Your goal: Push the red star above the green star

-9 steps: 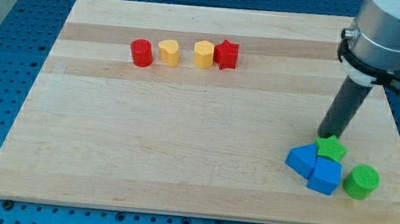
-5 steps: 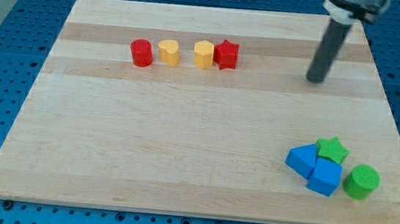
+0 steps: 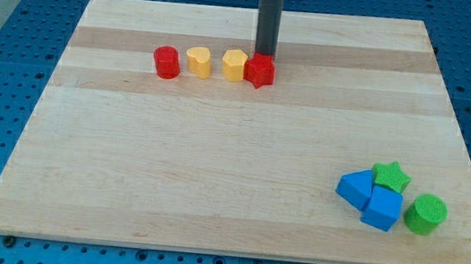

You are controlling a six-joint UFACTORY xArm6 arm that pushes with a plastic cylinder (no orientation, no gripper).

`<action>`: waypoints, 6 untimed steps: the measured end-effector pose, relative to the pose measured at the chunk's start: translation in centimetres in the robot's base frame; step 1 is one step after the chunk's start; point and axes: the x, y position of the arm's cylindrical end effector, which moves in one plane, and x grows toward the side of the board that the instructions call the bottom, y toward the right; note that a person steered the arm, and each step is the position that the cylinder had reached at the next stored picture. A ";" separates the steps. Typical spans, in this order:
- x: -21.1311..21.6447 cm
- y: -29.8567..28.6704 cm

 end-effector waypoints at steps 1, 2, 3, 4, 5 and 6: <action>-0.6 -1.6; 1.2 -1.8; 4.7 0.2; 8.4 4.0; 11.3 9.5; 13.0 13.7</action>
